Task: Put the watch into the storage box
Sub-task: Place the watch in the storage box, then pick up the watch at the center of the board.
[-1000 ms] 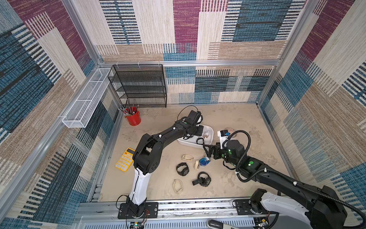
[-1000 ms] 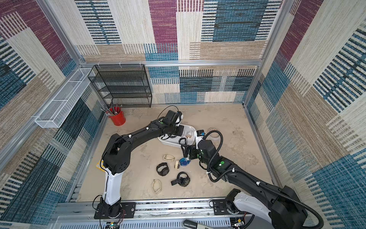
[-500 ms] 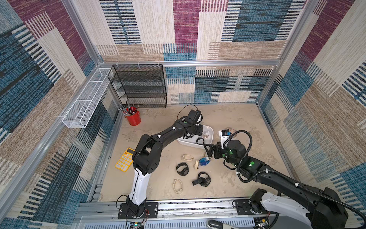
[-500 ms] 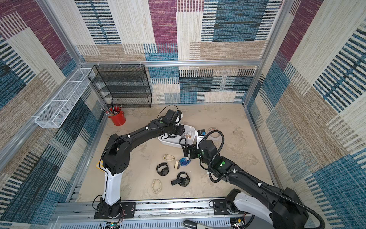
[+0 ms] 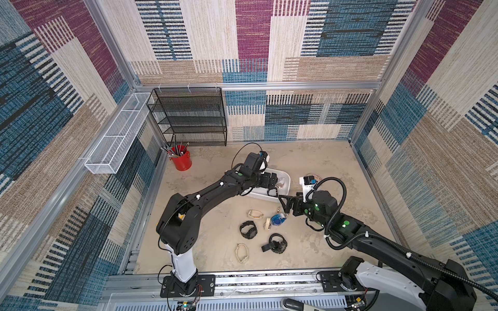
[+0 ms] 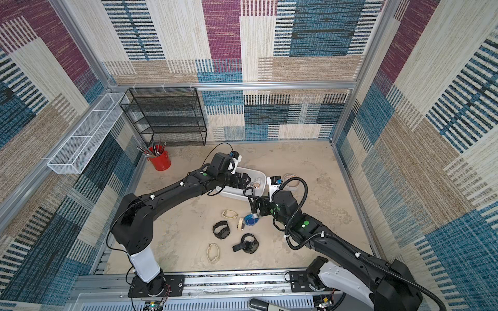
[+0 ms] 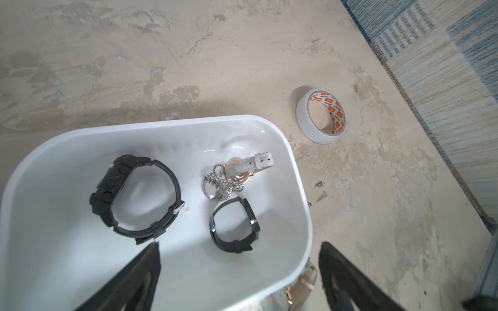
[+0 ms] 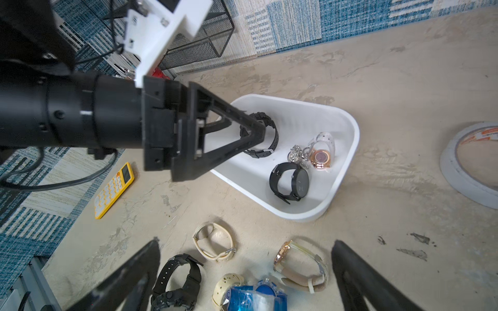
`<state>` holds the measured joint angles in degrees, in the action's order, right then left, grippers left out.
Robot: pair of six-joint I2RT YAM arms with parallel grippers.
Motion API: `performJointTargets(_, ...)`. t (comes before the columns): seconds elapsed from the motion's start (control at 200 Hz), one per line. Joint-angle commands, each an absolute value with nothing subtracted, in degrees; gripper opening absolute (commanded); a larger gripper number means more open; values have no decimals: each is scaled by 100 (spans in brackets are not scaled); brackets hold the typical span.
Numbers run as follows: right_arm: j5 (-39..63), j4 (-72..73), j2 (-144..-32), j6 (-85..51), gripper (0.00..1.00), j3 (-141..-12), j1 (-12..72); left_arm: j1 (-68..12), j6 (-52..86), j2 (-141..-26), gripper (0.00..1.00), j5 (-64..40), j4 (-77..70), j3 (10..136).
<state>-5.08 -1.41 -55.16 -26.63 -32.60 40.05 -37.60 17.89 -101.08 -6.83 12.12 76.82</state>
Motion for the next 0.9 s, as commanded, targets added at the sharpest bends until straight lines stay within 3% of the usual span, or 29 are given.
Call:
performJointTargets(0.0,-461,-252,-5475,-2538,100,-3307,4008,-3753,1741,-9510,98,-813,693,7200)
performJointTargets(0.205,-317,-519,-5549,-2361,100,-3460,4010,-3753,1547,-8117,99,-983,1042,6214)
performJointTargets(0.531,176,-834,-6060,-2145,97,-3685,4058,-3754,380,-6253,99,-1318,2430,5641)
performJointTargets(0.896,160,-1410,-6152,-2246,82,-3572,5028,-3753,360,-5749,98,-1102,2402,5127)
